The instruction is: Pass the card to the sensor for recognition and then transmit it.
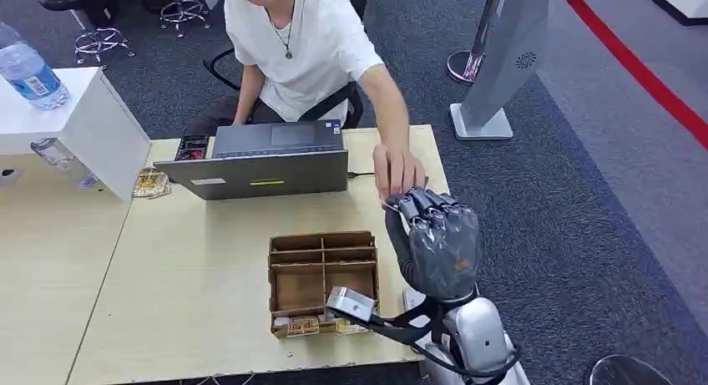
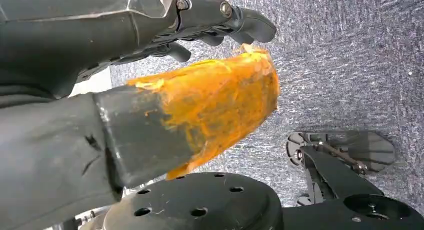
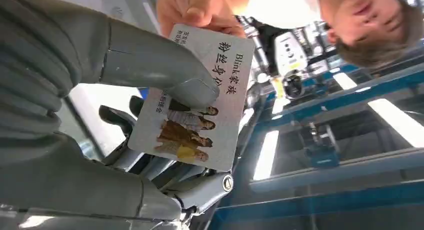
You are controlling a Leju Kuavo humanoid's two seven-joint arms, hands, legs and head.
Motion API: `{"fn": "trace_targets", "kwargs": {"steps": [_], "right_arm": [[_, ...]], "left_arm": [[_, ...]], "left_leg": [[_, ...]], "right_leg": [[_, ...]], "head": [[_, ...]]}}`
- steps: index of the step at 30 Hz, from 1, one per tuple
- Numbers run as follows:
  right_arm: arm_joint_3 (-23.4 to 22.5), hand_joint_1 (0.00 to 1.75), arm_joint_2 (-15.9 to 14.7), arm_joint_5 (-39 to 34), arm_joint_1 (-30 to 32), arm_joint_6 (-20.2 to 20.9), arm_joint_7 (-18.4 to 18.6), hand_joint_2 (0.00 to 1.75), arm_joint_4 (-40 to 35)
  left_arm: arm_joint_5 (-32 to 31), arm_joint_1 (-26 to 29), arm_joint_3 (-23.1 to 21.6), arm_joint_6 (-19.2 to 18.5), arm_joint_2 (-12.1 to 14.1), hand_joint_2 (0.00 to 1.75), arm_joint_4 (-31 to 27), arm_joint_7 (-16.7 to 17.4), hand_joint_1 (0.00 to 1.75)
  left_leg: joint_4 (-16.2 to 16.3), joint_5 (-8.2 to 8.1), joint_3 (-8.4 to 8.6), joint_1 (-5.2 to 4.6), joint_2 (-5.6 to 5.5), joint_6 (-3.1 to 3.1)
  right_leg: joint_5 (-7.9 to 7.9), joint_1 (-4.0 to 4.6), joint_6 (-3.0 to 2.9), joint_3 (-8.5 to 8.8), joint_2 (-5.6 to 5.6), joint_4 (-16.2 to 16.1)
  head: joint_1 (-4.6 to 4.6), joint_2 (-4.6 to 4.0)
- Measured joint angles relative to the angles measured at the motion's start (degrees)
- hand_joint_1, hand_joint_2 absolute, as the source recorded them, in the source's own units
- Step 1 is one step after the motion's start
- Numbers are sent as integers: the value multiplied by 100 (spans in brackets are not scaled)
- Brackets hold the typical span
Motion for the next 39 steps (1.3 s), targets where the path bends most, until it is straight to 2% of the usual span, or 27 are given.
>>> {"fn": "trace_targets", "kwargs": {"steps": [6,8,10,14,19,28,39], "right_arm": [[-453,175,381,-794,246,2,-1298,175,29],[-603,175,501,-1008,320,2,-1464,175,70],[-688,175,551,-1401,380,0,-1453,175,193],[-710,175,527,-2124,478,0,-1031,175,478],[-656,175,267,-3002,563,17,-631,175,817],[-680,175,0,-4102,722,330,-703,175,1261],[-826,175,-92,-4673,811,623,-850,175,1587]], "left_arm": [[20,1,0,7,-2,0,0,0,0],[35,1,0,7,-2,0,0,0,0],[66,1,0,20,-4,0,2,0,0],[111,0,0,52,-4,0,2,-7,0],[155,2,0,85,-2,0,2,-20,0],[199,3,0,120,2,0,2,-22,0],[208,5,20,181,44,0,2,-57,0]], "left_leg": [[0,0,0,0,0,0],[0,0,0,1,0,0],[0,0,0,1,0,0],[0,0,0,0,0,0],[0,0,0,0,0,0],[0,0,0,-4,0,-1],[0,0,1,-2,0,0]], "right_leg": [[0,0,0,0,0,0],[0,0,0,0,0,0],[0,0,0,1,0,0],[0,-2,0,1,0,0],[0,-2,0,2,0,-1],[0,1,0,1,0,-1],[0,-1,0,2,0,0]], "head": [[0,0],[0,0],[0,0],[-2,0],[0,0],[0,0],[0,0]]}}
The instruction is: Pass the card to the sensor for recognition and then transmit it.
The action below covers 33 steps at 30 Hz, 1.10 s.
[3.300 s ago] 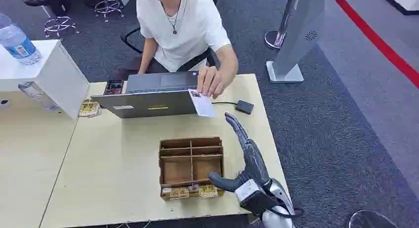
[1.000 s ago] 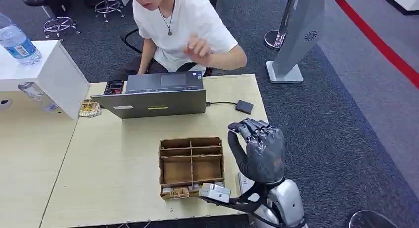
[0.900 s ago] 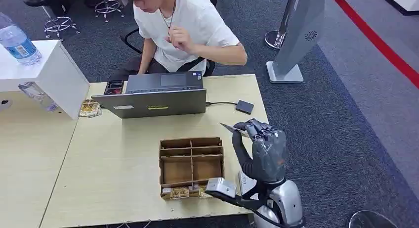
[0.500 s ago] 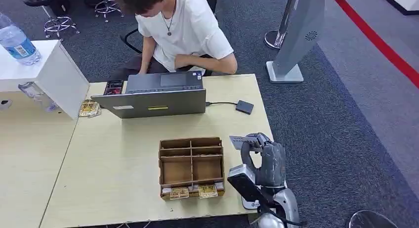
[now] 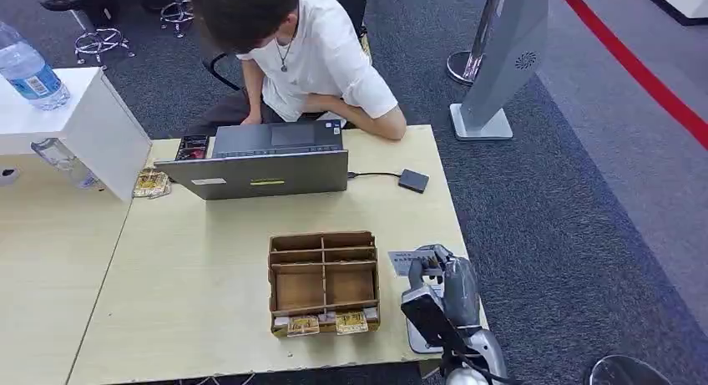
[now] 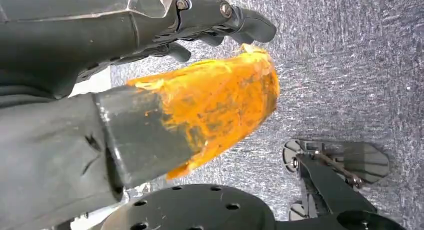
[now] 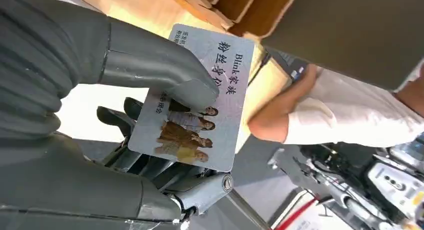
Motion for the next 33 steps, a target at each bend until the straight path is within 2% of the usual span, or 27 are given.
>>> {"fn": "trace_targets", "kwargs": {"steps": [11,33], "right_arm": [[-149,175,-35,-179,29,158,7,175,265],[-439,175,-46,-241,57,149,48,175,750]], "left_arm": [[0,0,52,9,15,0,0,-9,0],[2,0,76,24,13,0,0,-15,0]], "left_leg": [[0,0,0,-1,0,0],[0,0,1,-1,0,0]], "right_leg": [[0,0,0,0,0,0],[0,0,0,0,0,0]], "head": [[0,0],[-2,0]]}}
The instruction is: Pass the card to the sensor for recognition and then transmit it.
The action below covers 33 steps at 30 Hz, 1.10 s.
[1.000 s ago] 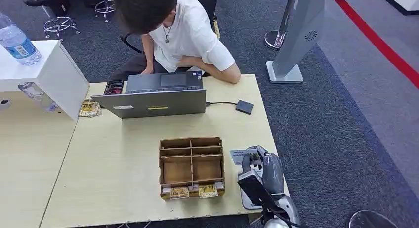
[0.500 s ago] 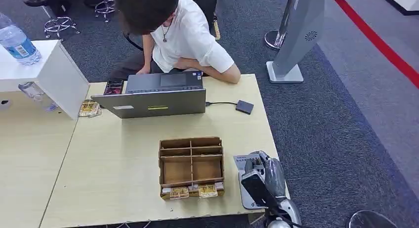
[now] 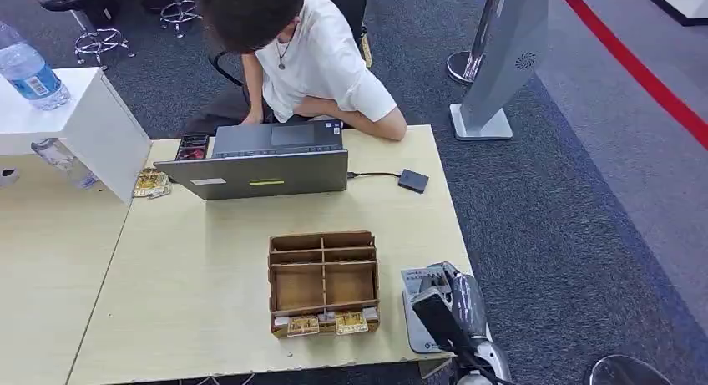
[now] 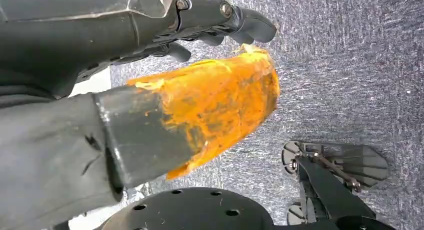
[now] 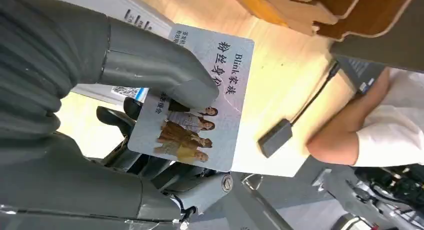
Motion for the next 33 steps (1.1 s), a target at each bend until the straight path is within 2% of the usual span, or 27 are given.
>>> {"fn": "trace_targets", "kwargs": {"steps": [23,33], "right_arm": [[-308,175,0,0,59,35,50,175,396],[-359,175,2,249,33,35,225,175,505]], "left_arm": [[0,1,13,15,0,0,0,0,0],[-5,1,46,9,0,0,0,-4,0]], "left_leg": [[0,0,0,0,0,0],[0,0,6,0,0,0]], "right_leg": [[0,0,0,1,0,0],[0,0,0,7,0,0]], "head": [[2,0],[2,0]]}}
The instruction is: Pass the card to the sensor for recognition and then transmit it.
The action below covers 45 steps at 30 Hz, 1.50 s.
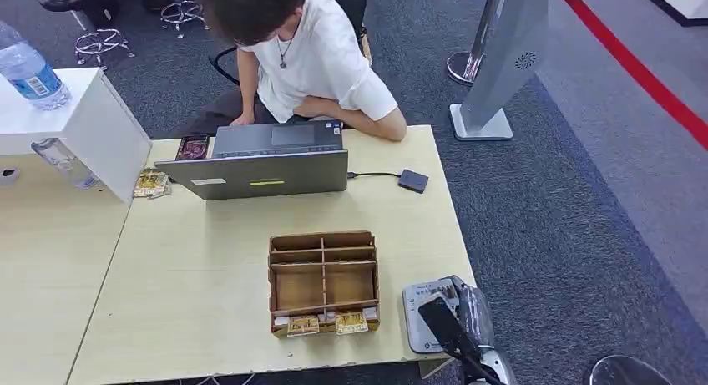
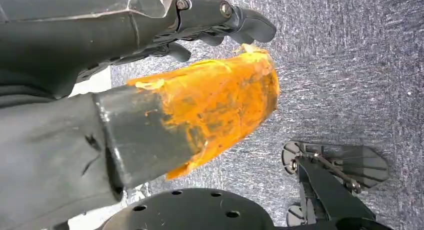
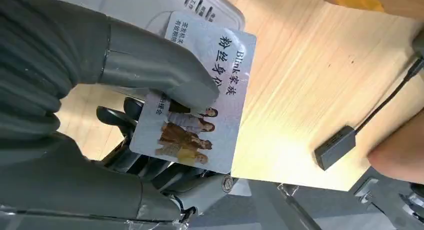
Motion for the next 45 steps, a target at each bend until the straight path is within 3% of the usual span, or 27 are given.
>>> {"fn": "trace_targets", "kwargs": {"steps": [19,38,45], "right_arm": [[-37,175,0,861,-86,-256,432,175,269],[-37,175,0,1150,-156,-389,553,175,400],[-39,175,0,1545,-156,-617,680,175,400]], "left_arm": [[-20,1,15,-31,0,0,0,-2,0],[-37,0,42,-35,2,0,0,0,0],[-74,1,42,-42,2,0,0,17,0]], "left_leg": [[0,0,7,0,0,0],[0,0,27,0,0,0],[0,0,29,0,0,0]], "right_leg": [[0,0,0,7,0,0],[0,0,0,27,0,0],[0,0,0,29,0,0]], "head": [[0,0],[0,0],[0,0]]}}
